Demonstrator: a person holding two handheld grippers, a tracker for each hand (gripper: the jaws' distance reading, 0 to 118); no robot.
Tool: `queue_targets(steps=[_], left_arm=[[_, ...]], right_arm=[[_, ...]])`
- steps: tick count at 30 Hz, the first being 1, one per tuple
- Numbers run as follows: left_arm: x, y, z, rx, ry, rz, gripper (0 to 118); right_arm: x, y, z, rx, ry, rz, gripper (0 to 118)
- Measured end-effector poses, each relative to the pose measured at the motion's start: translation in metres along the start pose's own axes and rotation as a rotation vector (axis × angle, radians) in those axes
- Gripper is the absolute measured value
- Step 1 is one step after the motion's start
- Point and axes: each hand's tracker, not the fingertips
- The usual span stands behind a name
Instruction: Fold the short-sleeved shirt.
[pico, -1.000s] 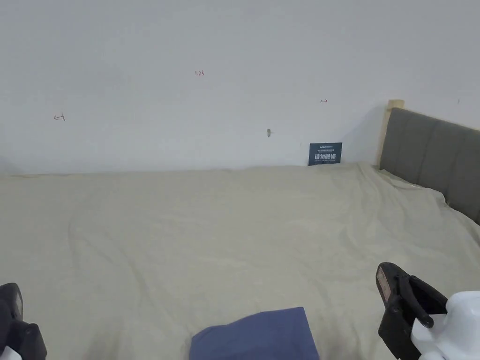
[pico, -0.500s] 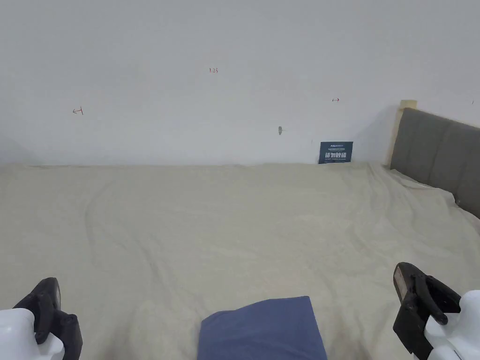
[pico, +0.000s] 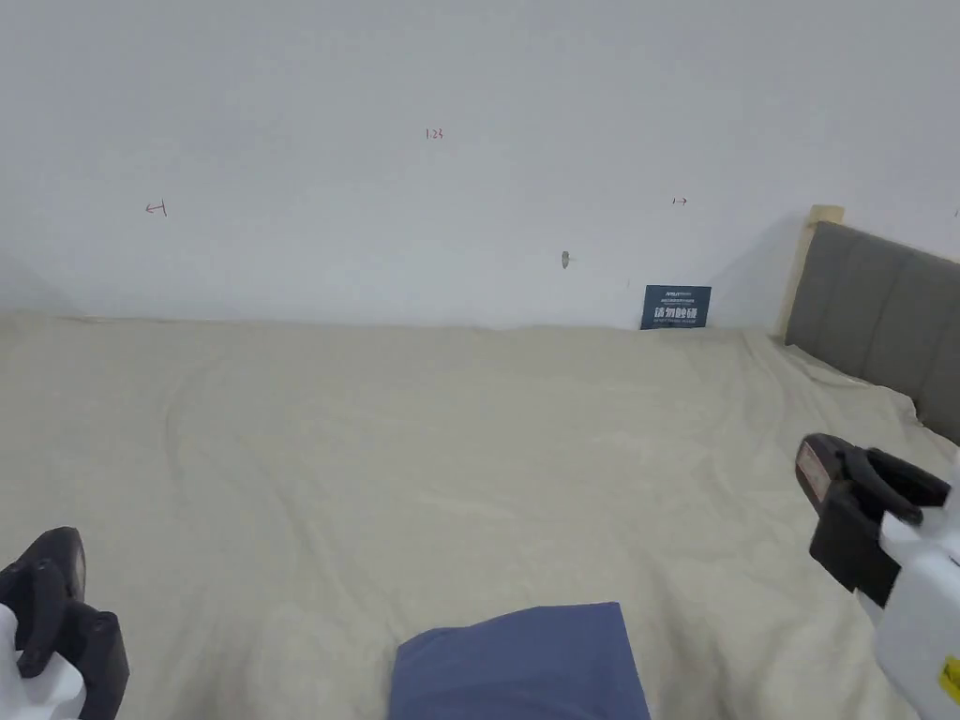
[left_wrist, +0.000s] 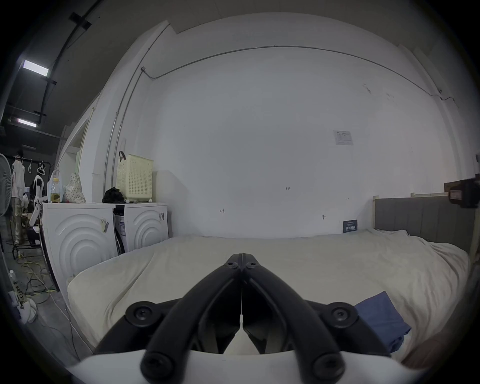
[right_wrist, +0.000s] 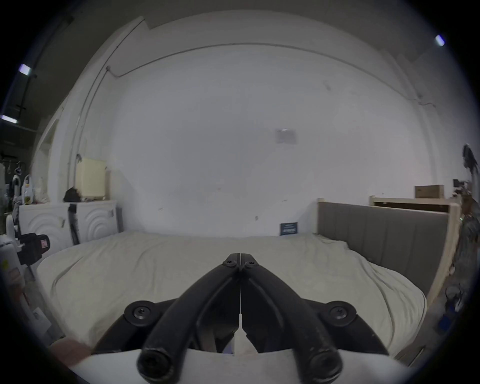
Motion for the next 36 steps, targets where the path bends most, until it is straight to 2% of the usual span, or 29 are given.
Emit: queue_targets(steps=[3,5,7,10,12,15,19,21,22,23,24,25,26,27,28,31,35,36], left_arm=[[-0.003,0.000,-0.005,-0.028,-0.016,0.018,0],[-0.005,-0.002,-0.012,-0.078,-0.042,0.035,0],[-0.006,-0.008,-0.018,-0.120,-0.059,0.045,0],[-0.009,-0.020,-0.026,-0.180,-0.087,0.054,0],[-0.013,-0.028,-0.036,-0.244,-0.139,0.066,0],[-0.023,-0.038,-0.066,-0.425,-0.310,0.091,0],[-0.036,-0.066,-0.122,-0.689,-0.562,0.320,0],[-0.041,-0.089,-0.155,-0.880,-0.678,0.469,0],[-0.044,-0.105,-0.171,-0.960,-0.723,0.565,7],[-0.043,-0.119,-0.186,-1.044,-0.768,0.641,24],[-0.042,-0.132,-0.194,-1.094,-0.806,0.684,57],[-0.037,-0.145,-0.206,-1.135,-0.818,0.667,87],[-0.030,-0.154,-0.215,-1.185,-0.820,0.620,109],[-0.025,-0.162,-0.217,-1.218,-0.823,0.583,118],[-0.022,-0.170,-0.220,-1.236,-0.857,0.582,118],[-0.021,-0.190,-0.230,-1.281,-0.931,0.731,118],[-0.011,-0.197,-0.233,-1.197,-0.984,0.839,118],[-0.006,-0.201,-0.233,-1.197,-1.036,0.854,118]], right_arm=[[-0.015,0.016,-0.043,-0.251,0.091,0.099,0],[-0.029,0.004,-0.086,-0.551,0.199,0.171,0],[-0.040,-0.029,-0.125,-0.842,0.260,0.172,0],[-0.045,-0.100,-0.162,-1.069,0.295,0.114,0],[-0.043,-0.135,-0.178,-1.158,0.242,0.127,0],[-0.037,-0.167,-0.188,-1.215,0.186,0.176,0],[-0.023,-0.176,-0.192,-1.218,0.201,0.023,0],[-0.020,-0.175,-0.193,-1.221,0.211,0.029,0],[-0.019,-0.174,-0.190,-1.217,0.221,0.030,0],[-0.017,-0.174,-0.189,-1.214,0.228,0.027,0],[-0.015,-0.175,-0.189,-1.212,0.232,0.018,0],[-0.013,-0.175,-0.189,-1.211,0.230,-0.008,0],[-0.012,-0.176,-0.189,-1.211,0.226,-0.033,0],[-0.010,-0.177,-0.188,-1.211,0.225,-0.047,0],[-0.009,-0.177,-0.188,-1.209,0.225,-0.057,0],[-0.008,-0.178,-0.188,-1.209,0.234,-0.062,0],[-0.005,-0.178,-0.191,-1.221,0.234,-0.089,0],[-0.005,-0.178,-0.191,-1.223,0.236,-0.095,0]])
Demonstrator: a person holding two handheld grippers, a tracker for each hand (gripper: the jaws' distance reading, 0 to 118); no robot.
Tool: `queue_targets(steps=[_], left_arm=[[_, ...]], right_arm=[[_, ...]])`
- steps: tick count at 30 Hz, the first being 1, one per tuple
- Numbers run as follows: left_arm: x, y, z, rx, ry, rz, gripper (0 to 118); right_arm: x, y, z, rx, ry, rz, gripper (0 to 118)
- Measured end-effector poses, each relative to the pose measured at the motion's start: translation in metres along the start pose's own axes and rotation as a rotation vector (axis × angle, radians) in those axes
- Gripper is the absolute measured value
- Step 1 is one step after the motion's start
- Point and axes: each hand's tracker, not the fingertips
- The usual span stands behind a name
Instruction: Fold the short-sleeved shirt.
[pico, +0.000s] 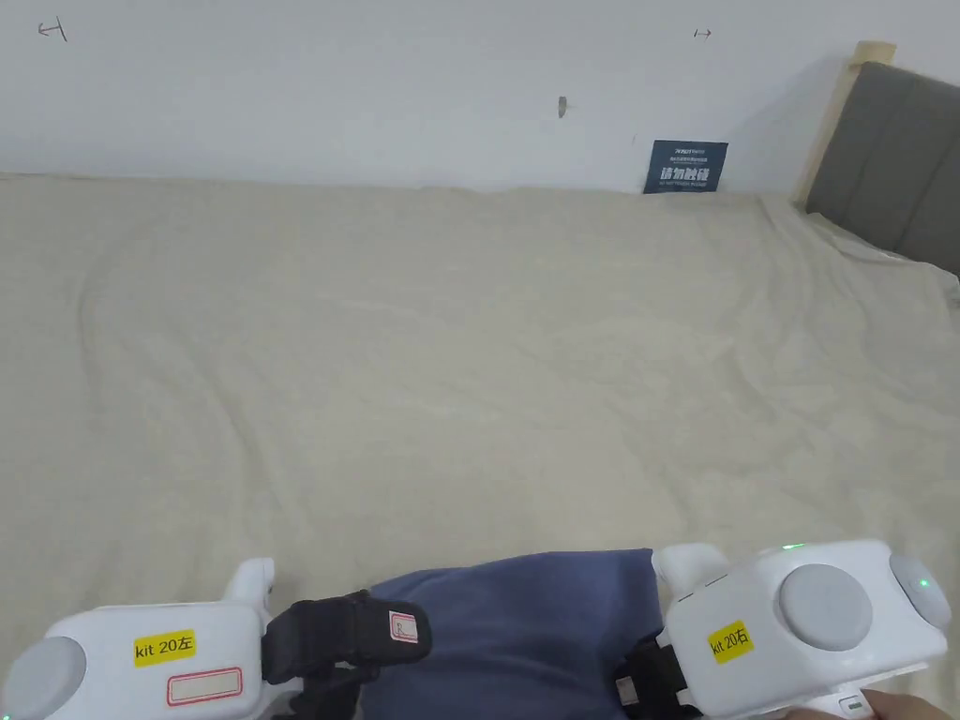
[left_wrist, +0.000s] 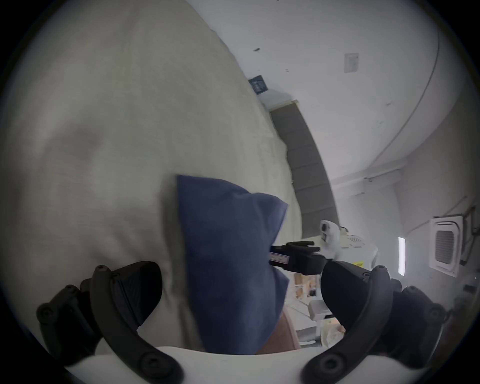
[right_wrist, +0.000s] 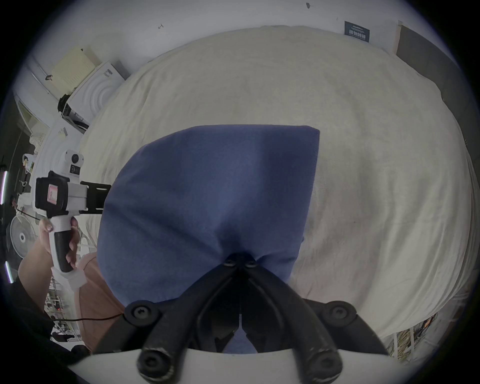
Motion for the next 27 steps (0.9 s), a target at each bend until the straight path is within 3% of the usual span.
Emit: queue_targets(steps=[4,9,10,11,12,13,14,16,23,27], left_arm=[[-0.003,0.002,-0.031,-0.121,-0.146,0.064,118],[0.008,0.011,-0.042,-0.132,-0.056,0.055,118],[0.012,0.010,-0.039,-0.109,-0.020,0.050,112],[0.016,0.009,-0.036,-0.071,0.080,0.010,95],[0.020,0.009,-0.037,-0.047,0.206,-0.044,47],[0.021,0.008,-0.041,-0.045,0.315,-0.113,24],[0.018,0.005,-0.041,-0.090,0.302,-0.103,24],[0.026,0.005,-0.041,-0.068,0.237,-0.088,24],[0.065,0.005,-0.038,-0.076,0.386,-0.188,23],[0.095,0.007,0.004,-0.068,0.454,-0.273,23]], right_arm=[[0.004,-0.002,-0.001,0.007,0.024,-0.012,0],[0.010,-0.006,0.001,0.026,0.055,-0.052,0],[0.010,-0.007,0.003,0.033,0.058,-0.052,0],[0.010,-0.009,0.005,0.043,0.059,-0.050,0],[0.010,-0.011,0.007,0.050,0.059,-0.048,0],[0.011,-0.014,0.010,0.066,0.075,-0.051,0],[0.011,-0.016,0.013,0.082,0.136,-0.076,0],[0.011,-0.021,0.017,0.080,0.113,-0.083,0],[0.001,-0.035,0.045,0.165,0.070,-0.023,0],[-0.005,-0.034,0.053,0.208,0.100,-0.035,0]])
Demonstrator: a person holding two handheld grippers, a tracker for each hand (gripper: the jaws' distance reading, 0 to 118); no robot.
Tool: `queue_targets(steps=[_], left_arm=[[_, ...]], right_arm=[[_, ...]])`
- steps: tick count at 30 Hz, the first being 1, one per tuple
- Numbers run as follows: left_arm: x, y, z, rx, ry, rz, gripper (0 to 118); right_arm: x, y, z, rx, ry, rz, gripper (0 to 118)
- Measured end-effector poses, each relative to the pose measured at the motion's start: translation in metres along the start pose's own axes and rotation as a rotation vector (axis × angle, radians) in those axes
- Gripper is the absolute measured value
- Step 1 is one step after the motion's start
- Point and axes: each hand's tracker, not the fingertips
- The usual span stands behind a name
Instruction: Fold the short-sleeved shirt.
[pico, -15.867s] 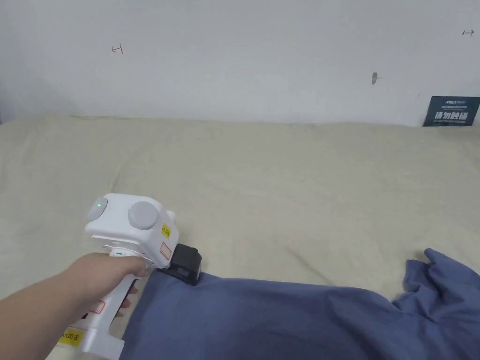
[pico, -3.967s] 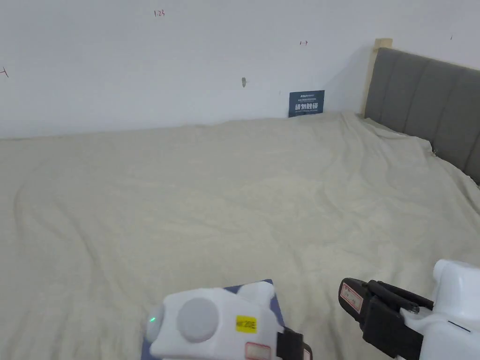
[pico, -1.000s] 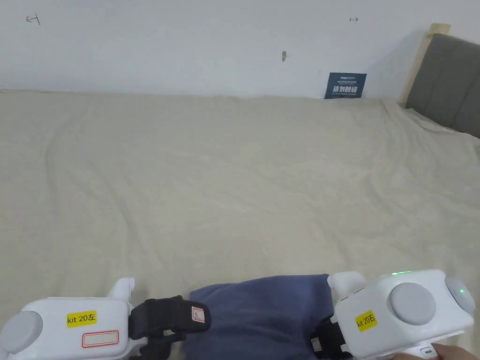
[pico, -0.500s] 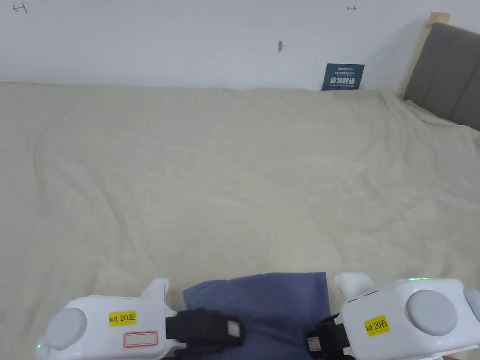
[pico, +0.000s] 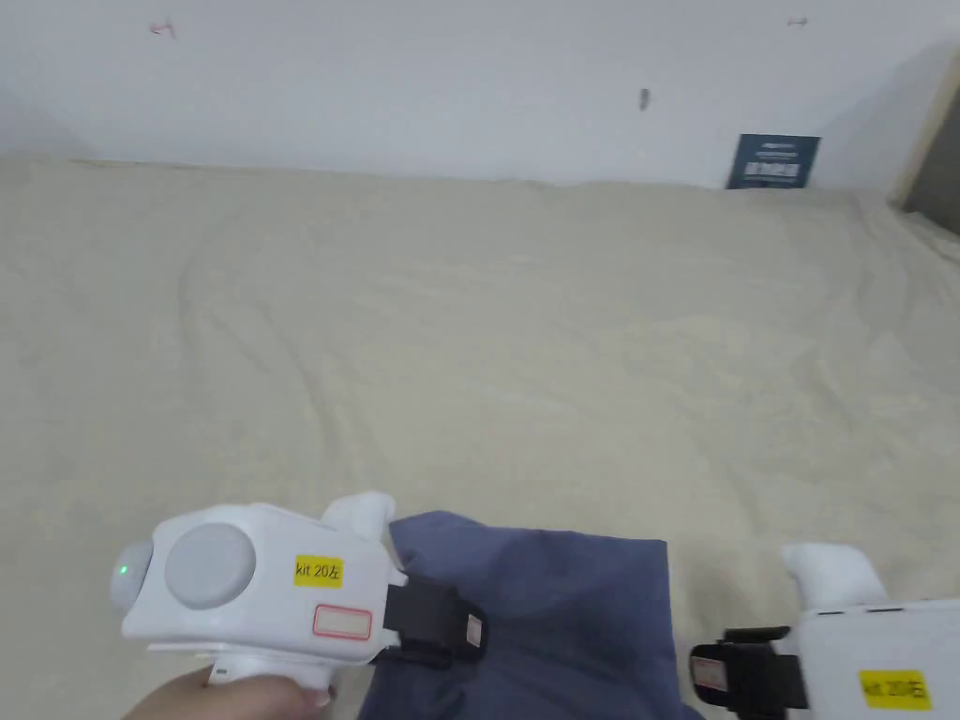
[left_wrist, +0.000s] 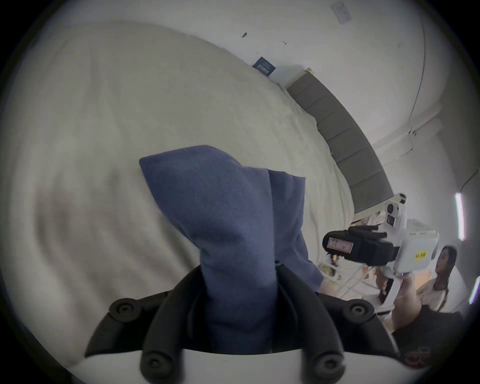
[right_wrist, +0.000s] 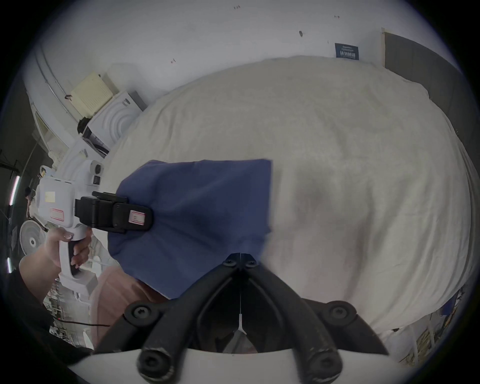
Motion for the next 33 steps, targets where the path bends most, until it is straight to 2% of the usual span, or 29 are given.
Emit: queue_targets(steps=[2,5,8,9,14,19,21,22,23,24,25,29,33], left_arm=[[-0.009,0.000,0.036,-0.003,0.102,-0.053,23],[-0.034,-0.007,0.096,0.013,0.281,-0.111,23],[-0.075,-0.016,0.155,0.017,0.444,-0.092,23],[-0.091,-0.019,0.175,0.029,0.506,-0.044,23],[-0.154,-0.031,0.251,-0.004,0.823,-0.055,23],[-0.210,-0.046,0.298,-0.013,0.923,0.047,23],[-0.224,-0.056,0.305,0.006,0.849,0.123,23],[-0.229,-0.060,0.309,0.014,0.827,0.147,32],[-0.232,-0.065,0.312,0.037,0.821,0.154,58],[-0.232,-0.069,0.316,0.047,0.823,0.157,100],[-0.234,-0.074,0.319,0.064,0.854,0.158,118],[-0.239,-0.085,0.342,0.157,0.959,0.177,116],[-0.220,-0.093,0.343,0.243,0.940,0.209,116]], right_arm=[[-0.007,0.003,-0.006,-0.003,0.028,-0.022,0],[-0.024,0.005,-0.018,-0.002,0.052,-0.012,0],[-0.044,0.004,-0.030,-0.033,0.067,0.014,0],[-0.050,0.003,-0.032,-0.045,0.077,0.022,0],[-0.074,0.002,-0.042,-0.095,0.090,0.050,0],[-0.089,0.006,-0.050,-0.117,0.072,0.060,0],[-0.093,0.008,-0.054,-0.119,0.070,0.057,0],[-0.095,0.009,-0.056,-0.121,0.068,0.056,0],[-0.096,0.009,-0.057,-0.124,0.067,0.055,0],[-0.097,0.010,-0.058,-0.125,0.067,0.054,0],[-0.099,0.012,-0.059,-0.125,0.069,0.054,0],[-0.104,0.014,-0.055,-0.108,0.082,0.061,0],[-0.099,0.012,-0.044,-0.044,0.088,0.053,0]])
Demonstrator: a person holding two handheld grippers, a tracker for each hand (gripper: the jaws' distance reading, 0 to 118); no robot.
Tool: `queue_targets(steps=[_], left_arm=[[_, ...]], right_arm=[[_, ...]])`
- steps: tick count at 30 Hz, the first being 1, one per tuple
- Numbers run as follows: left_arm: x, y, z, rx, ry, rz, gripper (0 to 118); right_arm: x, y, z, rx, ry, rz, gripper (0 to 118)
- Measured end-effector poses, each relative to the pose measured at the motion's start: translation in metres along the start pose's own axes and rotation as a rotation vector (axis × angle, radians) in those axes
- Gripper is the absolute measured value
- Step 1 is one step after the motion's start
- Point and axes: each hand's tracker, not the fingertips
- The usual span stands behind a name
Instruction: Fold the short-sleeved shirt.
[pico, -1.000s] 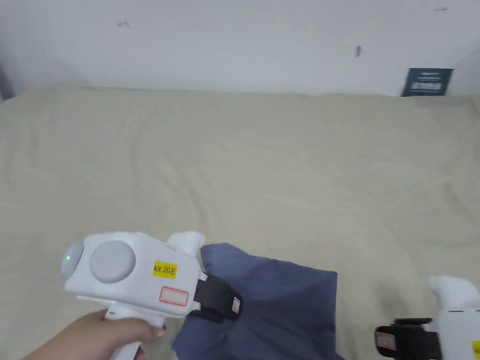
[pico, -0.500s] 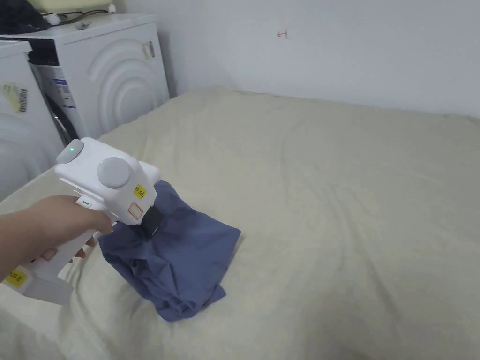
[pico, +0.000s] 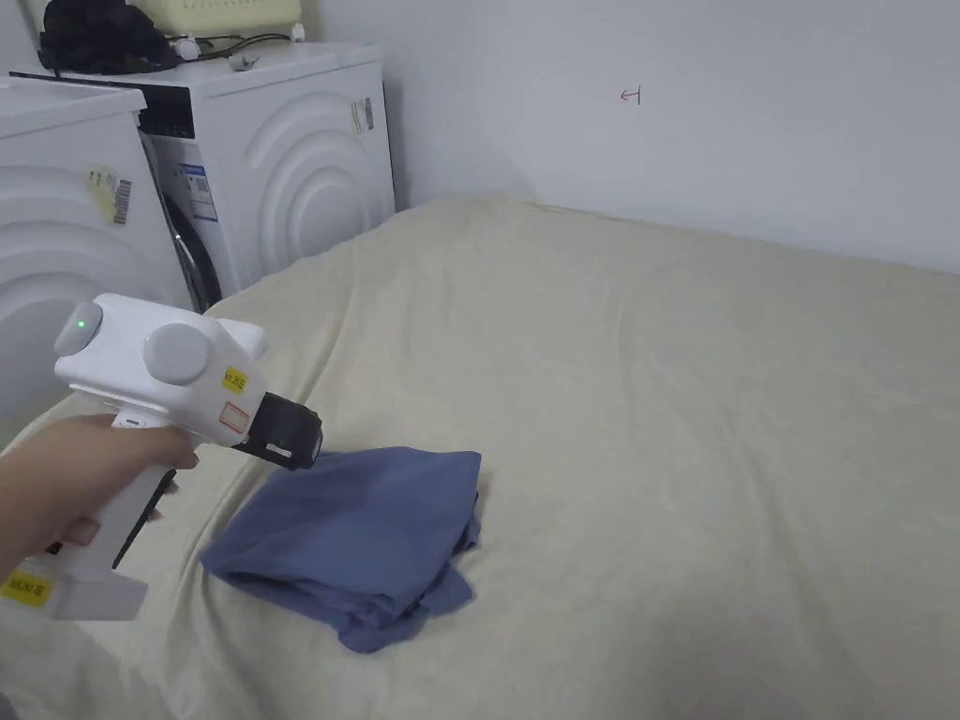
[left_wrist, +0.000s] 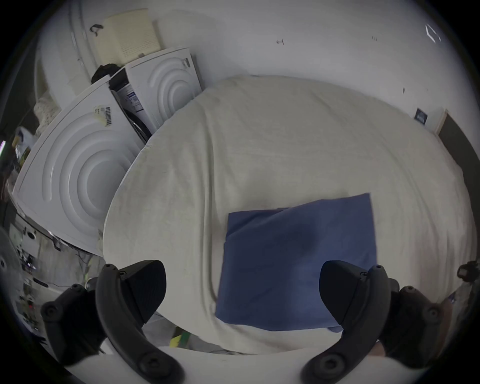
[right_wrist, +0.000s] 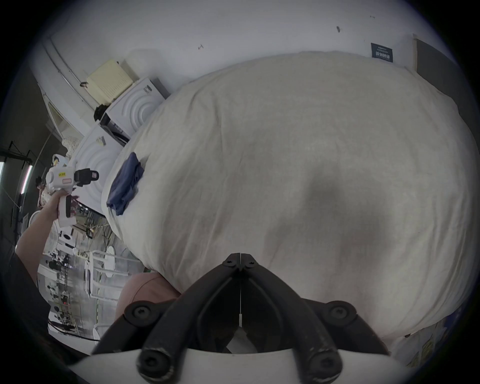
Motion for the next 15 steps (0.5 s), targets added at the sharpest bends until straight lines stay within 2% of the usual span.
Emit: queue_targets(steps=[3,4,5,7,8,9,10,13,15], left_arm=[[0.036,-0.008,0.012,0.023,-0.147,0.056,114],[0.054,-0.013,0.015,0.027,-0.226,0.065,106],[0.076,-0.016,0.017,0.043,-0.281,0.048,92],[0.118,-0.022,0.020,0.086,-0.357,-0.004,36],[0.146,-0.026,0.022,0.094,-0.376,-0.046,36],[0.165,-0.029,0.023,0.101,-0.396,-0.076,26],[0.191,-0.033,0.025,0.126,-0.435,-0.101,3],[0.255,-0.046,0.038,0.145,-0.656,-0.113,0],[0.298,-0.053,0.053,0.196,-0.720,-0.156,0]], right_arm=[[0.009,-0.003,0.008,0.022,0.001,-0.035,0],[0.012,-0.004,0.011,0.027,-0.001,-0.044,0],[0.014,-0.006,0.014,0.032,-0.008,-0.051,0],[0.019,-0.010,0.023,0.044,-0.017,-0.058,0],[0.021,-0.012,0.029,0.057,-0.021,-0.062,0],[0.022,-0.013,0.033,0.067,-0.022,-0.065,0],[0.024,-0.015,0.039,0.083,-0.022,-0.069,0],[0.030,-0.018,0.057,0.124,-0.029,-0.086,0],[0.034,-0.020,0.069,0.162,-0.034,-0.100,0]])
